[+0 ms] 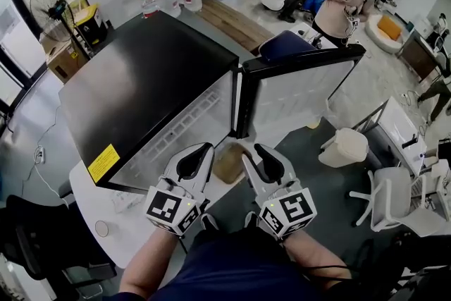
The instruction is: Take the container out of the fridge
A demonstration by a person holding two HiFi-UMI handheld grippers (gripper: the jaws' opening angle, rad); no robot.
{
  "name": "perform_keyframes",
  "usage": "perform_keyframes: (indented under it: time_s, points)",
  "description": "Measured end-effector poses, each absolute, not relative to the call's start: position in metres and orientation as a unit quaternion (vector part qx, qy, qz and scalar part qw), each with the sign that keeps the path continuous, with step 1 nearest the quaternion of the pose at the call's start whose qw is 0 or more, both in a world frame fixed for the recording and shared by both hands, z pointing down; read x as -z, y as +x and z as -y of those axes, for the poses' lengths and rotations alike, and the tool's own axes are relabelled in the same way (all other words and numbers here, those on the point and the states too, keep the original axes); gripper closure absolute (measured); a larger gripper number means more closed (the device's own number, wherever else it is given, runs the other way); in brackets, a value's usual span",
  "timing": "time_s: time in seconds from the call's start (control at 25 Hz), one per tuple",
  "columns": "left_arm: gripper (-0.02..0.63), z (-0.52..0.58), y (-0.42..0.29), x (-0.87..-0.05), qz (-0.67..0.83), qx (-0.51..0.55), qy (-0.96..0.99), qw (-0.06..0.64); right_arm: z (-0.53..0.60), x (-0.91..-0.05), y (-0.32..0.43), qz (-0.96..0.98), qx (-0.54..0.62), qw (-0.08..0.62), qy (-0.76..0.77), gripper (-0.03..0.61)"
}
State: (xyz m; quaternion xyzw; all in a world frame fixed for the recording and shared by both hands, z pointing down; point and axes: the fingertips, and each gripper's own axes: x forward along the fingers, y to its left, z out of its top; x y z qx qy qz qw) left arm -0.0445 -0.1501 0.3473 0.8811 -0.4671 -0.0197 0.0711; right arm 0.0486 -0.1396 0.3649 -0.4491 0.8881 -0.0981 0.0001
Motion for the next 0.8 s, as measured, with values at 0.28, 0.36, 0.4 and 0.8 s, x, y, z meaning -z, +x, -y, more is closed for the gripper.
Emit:
perform_keyframes:
  time_s: [0.28,0.36,0.4,0.8]
  points:
    - [0.609,0.153,-0.045,-0.325,0.48,0.018,0.877,0.004,0.135,-0.346,0.047,-0.889,0.045,-0.005,-0.455,0.479]
    - [0.609,0.151,-0.046,-0.324,0.481,0.019,0.876,0.001,0.135,-0.348,0.048,-0.887,0.035,-0.013,-0.46,0.505]
    - [0.609,0.151,-0.046,-0.325,0.482,0.019,0.876,0.003,0.135,-0.349,0.049,-0.886,0.033,-0.016,-0.462,0.516]
    - [0.609,0.145,-0.04,-0.343,0.479,-0.006,0.877,0.03,0.134,-0.353,0.049,-0.885,0.015,-0.031,-0.464,0.571]
